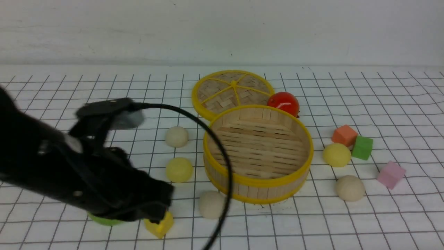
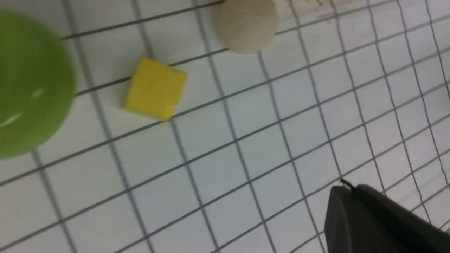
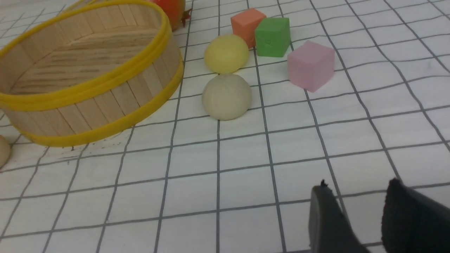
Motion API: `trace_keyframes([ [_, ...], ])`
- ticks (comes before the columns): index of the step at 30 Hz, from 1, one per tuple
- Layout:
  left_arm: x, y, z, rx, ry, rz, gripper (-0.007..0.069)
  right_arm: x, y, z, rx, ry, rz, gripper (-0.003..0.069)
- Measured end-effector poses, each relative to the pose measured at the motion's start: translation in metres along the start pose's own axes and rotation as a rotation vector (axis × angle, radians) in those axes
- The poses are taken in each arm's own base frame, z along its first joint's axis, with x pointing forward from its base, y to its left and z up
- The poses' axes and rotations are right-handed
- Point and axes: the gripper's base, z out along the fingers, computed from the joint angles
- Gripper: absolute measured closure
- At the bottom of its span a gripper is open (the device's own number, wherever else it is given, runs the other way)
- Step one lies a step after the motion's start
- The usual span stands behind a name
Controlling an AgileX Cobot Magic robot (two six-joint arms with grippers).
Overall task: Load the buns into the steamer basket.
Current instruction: Use the left arm to grab a steamed stuffed bun
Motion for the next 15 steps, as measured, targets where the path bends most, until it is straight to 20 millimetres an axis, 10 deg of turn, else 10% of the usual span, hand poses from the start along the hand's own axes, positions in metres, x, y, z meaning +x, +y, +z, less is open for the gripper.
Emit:
trace_keyframes([
  [15,-0.068,-0.016,0.105,-0.152,0.152,0.171,0.0621,0.0,0.0,0.0,0.0,0.0,0.0,0.042],
])
